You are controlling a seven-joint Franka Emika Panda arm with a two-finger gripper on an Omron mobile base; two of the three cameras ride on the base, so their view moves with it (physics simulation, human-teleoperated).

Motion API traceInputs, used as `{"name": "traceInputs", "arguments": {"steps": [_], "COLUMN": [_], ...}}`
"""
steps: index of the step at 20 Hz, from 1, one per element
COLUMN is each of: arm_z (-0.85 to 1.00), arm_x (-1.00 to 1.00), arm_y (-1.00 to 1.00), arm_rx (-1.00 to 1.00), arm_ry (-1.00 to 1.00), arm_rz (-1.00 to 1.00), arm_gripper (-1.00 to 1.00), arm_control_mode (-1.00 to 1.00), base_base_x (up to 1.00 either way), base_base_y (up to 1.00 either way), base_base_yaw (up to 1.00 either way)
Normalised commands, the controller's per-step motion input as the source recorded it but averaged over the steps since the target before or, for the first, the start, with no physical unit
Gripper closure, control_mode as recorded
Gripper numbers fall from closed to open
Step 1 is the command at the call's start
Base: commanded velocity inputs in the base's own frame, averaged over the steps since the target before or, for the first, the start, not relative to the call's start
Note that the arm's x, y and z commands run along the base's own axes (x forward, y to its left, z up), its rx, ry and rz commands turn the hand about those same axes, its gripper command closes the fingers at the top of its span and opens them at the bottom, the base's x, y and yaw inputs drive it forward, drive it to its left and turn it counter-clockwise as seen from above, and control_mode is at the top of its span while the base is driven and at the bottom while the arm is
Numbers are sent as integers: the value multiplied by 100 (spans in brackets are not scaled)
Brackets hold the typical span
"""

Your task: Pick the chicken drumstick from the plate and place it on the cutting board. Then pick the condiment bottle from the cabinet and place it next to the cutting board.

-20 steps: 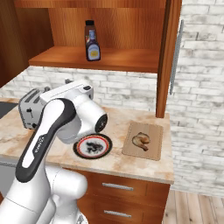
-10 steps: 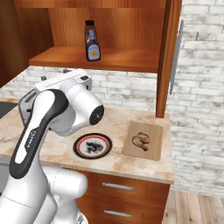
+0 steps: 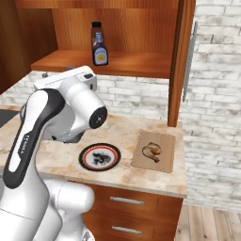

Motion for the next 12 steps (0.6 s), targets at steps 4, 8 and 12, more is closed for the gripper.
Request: {"name": "traceInputs", "arguments": {"steps": [4,8,12], "arm_z": [2,0,0], "arm_x": [13,24,27], "arm_y": [0,-2,-3], "arm_rx": [0,0,0], "arm_ry": [0,0,0], "arm_rz": [-8,-8,-8], "arm_gripper": [-100,-100,-100], "arm_control_mode": [-100,-100,-100], "base_base_x": [0,0,0], "base_base_y": [0,0,0], "base_base_yaw": [0,0,0]}}
